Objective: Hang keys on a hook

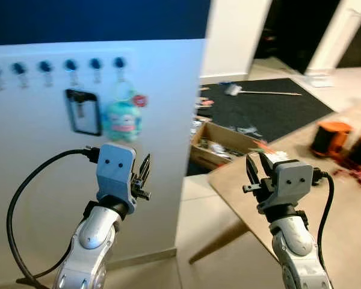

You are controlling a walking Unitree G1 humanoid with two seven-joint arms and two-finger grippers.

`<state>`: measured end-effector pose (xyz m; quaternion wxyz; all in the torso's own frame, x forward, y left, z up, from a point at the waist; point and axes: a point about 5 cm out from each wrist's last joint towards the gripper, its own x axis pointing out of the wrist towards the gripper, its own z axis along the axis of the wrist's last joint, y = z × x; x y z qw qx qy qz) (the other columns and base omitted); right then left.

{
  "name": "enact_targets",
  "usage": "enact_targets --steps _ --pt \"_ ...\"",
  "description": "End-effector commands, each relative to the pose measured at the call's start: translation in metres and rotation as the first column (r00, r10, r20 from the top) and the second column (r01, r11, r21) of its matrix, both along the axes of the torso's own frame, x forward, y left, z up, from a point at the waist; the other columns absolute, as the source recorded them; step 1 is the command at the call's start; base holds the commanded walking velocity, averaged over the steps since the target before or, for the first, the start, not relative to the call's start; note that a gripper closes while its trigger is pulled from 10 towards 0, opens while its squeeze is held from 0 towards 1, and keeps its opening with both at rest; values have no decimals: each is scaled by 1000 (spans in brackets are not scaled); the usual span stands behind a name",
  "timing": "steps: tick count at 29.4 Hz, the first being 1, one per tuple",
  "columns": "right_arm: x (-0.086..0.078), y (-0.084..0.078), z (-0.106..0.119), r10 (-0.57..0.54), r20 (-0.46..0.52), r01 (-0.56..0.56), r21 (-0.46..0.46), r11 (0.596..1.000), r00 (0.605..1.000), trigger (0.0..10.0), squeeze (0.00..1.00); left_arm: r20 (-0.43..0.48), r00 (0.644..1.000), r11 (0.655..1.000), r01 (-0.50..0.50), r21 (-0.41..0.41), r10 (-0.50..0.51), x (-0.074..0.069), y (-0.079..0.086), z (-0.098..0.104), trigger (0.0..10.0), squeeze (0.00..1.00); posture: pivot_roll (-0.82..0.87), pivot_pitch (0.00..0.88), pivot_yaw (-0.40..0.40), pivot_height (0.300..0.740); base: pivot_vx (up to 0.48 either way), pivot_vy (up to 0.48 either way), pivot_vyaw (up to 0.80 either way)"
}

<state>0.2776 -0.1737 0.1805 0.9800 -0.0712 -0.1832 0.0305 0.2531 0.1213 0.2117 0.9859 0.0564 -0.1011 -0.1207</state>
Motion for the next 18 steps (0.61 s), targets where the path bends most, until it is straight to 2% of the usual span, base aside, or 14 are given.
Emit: enact_targets --steps 1,18 --pt "0 1 -5 8 -27 -8 10 1000 1000 10000 0 -17 1000 1000 -6 8 6 1 1 -5 10000 0 91 127 -15 740 0 0 -800" --pt "2 2 -5 14 -26 -13 13 1000 1000 10000 0 -21 1000 1000 -8 18 8 2 1 -8 10000 0 95 115 -15 740 0 0 -800"
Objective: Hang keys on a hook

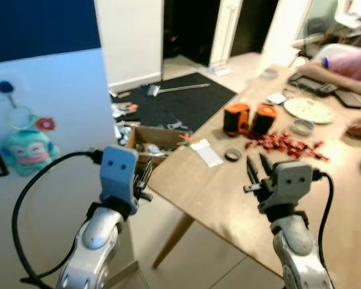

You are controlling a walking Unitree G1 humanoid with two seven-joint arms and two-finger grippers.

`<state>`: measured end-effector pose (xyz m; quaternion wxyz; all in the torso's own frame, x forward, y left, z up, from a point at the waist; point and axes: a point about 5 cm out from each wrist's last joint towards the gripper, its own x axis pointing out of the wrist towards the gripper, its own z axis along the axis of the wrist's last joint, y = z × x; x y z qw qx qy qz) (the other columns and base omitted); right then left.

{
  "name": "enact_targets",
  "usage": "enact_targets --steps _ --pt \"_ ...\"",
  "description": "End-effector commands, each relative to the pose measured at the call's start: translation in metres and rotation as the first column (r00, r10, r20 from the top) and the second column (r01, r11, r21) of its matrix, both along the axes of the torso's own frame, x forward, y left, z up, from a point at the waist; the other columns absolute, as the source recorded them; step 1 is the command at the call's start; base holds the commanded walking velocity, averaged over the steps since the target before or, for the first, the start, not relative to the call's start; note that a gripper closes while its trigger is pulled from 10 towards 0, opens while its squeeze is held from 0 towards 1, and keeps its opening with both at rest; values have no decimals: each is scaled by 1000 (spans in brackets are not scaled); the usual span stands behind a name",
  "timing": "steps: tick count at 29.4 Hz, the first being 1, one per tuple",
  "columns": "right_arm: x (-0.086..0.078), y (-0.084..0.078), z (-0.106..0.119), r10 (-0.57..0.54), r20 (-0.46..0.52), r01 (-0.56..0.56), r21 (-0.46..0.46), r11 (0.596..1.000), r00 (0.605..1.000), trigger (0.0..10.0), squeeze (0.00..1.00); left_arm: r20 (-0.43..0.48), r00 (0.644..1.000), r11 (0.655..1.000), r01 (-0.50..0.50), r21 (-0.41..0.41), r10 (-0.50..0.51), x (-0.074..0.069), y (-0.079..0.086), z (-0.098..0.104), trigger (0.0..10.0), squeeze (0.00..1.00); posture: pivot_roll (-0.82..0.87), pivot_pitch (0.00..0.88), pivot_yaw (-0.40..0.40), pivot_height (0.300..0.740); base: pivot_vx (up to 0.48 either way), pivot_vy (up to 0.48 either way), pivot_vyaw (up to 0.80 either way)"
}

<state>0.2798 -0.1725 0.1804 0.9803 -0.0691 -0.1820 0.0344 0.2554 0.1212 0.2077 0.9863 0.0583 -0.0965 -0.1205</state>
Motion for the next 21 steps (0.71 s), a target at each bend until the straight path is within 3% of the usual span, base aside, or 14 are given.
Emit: enact_targets --steps 1,21 --pt "0 1 -5 7 -24 -7 10 1000 1000 10000 0 -13 1000 1000 -8 14 8 0 1 -4 10000 0 94 115 -16 740 0 0 -800" --pt "0 3 -7 9 -31 -9 12 1000 999 10000 0 -20 1000 1000 -13 15 13 1 2 -6 10000 0 97 128 -10 740 0 0 -800"
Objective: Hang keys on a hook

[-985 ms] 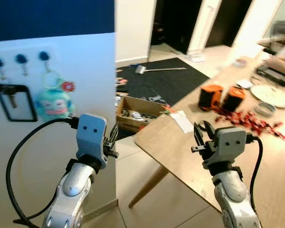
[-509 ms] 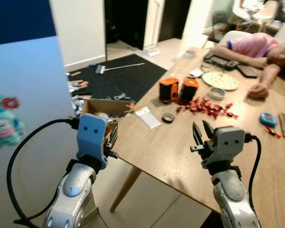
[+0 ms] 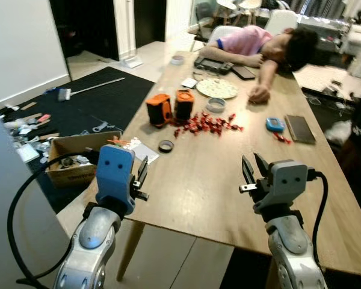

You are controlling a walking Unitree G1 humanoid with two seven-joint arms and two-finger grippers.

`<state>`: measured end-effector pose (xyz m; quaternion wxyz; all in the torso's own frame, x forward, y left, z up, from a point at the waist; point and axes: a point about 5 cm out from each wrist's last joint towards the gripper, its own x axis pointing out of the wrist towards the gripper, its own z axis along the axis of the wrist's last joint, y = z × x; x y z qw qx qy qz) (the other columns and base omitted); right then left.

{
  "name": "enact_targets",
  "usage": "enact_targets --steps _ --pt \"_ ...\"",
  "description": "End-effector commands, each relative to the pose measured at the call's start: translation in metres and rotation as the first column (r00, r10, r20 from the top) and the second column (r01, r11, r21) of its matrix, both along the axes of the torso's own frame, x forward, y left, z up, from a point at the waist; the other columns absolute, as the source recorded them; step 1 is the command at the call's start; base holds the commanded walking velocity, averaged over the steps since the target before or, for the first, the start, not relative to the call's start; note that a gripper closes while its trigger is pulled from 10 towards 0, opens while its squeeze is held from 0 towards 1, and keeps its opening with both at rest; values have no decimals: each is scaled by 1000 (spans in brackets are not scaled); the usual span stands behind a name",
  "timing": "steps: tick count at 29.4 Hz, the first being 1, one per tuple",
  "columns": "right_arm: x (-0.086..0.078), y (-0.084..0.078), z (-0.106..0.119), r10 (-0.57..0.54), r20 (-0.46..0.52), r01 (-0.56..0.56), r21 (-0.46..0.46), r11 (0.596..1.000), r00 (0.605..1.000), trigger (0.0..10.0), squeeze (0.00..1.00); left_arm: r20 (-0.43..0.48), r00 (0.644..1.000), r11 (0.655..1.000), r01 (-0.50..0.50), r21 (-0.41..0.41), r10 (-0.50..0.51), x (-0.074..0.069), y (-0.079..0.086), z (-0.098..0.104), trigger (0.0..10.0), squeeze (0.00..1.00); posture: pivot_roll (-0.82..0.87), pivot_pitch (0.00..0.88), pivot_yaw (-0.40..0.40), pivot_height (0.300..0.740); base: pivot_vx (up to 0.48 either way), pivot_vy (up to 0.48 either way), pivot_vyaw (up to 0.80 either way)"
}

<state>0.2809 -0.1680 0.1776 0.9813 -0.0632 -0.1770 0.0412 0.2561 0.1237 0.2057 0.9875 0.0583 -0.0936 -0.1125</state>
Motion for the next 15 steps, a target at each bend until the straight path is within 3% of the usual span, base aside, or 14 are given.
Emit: enact_targets --steps 1,15 --pt "-1 -2 -4 -6 -20 6 3 1000 1000 10000 0 -15 1000 1000 4 16 -3 0 0 -4 10000 0 97 128 -10 740 0 0 -800" --pt "-1 0 -4 -8 -18 8 6 1000 1000 10000 0 -15 1000 1000 0 23 0 0 0 -4 10000 0 100 130 -7 740 0 0 -800"
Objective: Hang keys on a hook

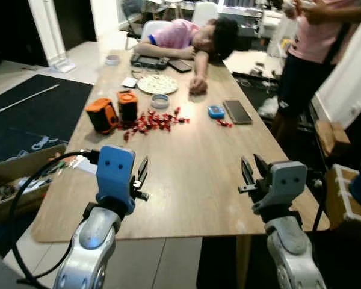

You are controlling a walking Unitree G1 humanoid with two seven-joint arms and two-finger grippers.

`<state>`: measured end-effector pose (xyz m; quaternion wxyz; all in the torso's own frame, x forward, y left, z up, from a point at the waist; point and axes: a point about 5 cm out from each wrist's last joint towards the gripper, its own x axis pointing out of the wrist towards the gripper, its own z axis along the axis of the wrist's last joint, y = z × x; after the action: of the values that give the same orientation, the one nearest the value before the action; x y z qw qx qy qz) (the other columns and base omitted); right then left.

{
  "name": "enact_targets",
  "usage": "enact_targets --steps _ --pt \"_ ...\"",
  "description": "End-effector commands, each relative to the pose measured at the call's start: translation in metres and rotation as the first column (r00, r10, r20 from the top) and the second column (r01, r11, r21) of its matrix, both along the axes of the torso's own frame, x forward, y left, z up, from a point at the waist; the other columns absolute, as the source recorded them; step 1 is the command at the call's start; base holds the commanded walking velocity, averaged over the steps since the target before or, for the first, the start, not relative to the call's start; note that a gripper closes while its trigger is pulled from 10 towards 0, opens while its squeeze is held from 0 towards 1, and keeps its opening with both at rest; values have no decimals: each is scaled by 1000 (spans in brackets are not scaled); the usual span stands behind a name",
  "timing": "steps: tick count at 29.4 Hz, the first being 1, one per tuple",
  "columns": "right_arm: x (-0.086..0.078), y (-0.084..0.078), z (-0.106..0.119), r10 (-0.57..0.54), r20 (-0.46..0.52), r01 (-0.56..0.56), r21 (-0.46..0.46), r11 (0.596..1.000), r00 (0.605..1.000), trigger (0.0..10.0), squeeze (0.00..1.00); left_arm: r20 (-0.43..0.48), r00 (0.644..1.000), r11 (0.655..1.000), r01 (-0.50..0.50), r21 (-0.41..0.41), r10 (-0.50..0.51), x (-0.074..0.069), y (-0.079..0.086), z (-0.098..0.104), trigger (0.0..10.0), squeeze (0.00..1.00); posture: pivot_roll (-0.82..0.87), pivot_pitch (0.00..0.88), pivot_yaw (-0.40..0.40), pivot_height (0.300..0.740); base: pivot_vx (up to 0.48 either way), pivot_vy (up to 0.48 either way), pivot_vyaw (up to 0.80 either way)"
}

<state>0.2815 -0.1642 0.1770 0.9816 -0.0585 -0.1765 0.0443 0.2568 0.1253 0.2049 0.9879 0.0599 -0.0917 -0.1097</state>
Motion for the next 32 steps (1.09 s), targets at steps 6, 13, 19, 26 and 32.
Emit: enact_targets --steps 6,13,19,26,32 --pt "0 -2 -2 -15 -8 15 -23 1000 1000 10000 0 -8 1000 1000 2 21 -2 1 -2 -2 10000 0 100 131 -7 740 0 0 0" --pt "0 0 -1 -12 -5 12 -32 999 1000 10000 0 -6 1000 1000 1 21 -1 2 -2 -2 10000 0 100 131 -7 740 0 0 0" --pt "1 0 -1 -11 -6 11 -42 999 1000 10000 0 -8 1000 1000 1 22 -1 2 -3 -2 10000 0 99 132 -9 740 0 0 764" --pt "1 2 -1 2 -3 -2 -29 1000 1000 10000 0 -4 1000 1000 1 21 -1 4 -4 -2 10000 0 99 132 -10 740 0 0 109" --pt "1 6 0 17 3 -17 -26 1000 1000 10000 0 8 1000 1000 17 3 -17 6 -7 1 10000 0 95 124 -12 740 0 0 0"
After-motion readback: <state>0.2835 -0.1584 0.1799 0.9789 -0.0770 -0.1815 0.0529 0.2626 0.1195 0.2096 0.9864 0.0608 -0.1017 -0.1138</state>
